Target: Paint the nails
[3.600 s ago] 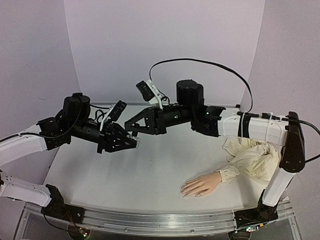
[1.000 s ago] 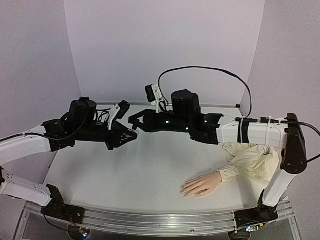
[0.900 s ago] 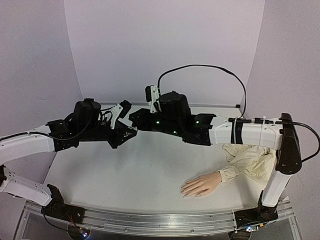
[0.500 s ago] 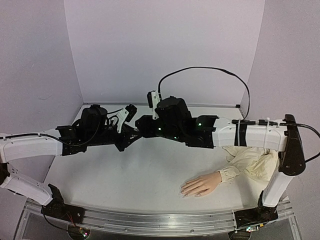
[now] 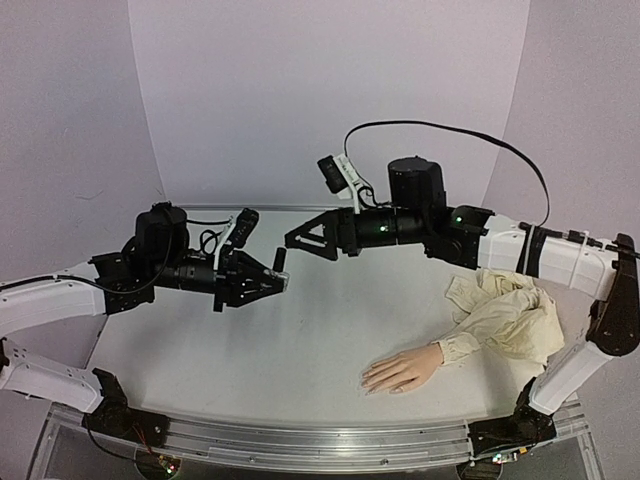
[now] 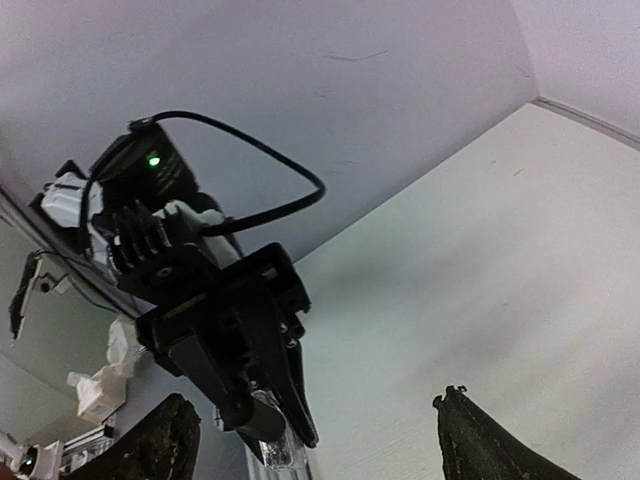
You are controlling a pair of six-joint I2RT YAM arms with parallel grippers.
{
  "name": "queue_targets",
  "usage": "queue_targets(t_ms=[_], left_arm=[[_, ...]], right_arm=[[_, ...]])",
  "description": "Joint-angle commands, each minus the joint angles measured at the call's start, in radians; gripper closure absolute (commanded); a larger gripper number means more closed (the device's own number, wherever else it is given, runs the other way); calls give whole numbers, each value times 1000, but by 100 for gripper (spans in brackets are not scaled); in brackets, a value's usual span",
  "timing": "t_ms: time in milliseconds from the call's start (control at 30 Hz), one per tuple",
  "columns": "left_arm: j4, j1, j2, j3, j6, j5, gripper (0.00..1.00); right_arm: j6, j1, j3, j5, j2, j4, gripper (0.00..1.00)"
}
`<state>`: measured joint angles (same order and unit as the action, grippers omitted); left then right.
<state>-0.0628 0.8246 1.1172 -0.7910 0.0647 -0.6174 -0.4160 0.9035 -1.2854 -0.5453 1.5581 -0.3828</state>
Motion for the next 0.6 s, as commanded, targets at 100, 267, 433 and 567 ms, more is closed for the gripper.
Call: queue_targets(t_ms=[100,267,433,567], left_arm=[[-55,-5,0,-103,78,-322,100],[-54,-6,-14,-104,81,-316,100],[-55,-5,-2,-108,83,-325,100],[-55,-6,13,-111,77,-344,100]], right_arm=[[-111,17,-34,-372,60,-291,33],[-108,54,-48,-390,90,-306,34],[-112,70,-47,-387,89,-326,45],[-112,70,-46,-381,89,-328,46]])
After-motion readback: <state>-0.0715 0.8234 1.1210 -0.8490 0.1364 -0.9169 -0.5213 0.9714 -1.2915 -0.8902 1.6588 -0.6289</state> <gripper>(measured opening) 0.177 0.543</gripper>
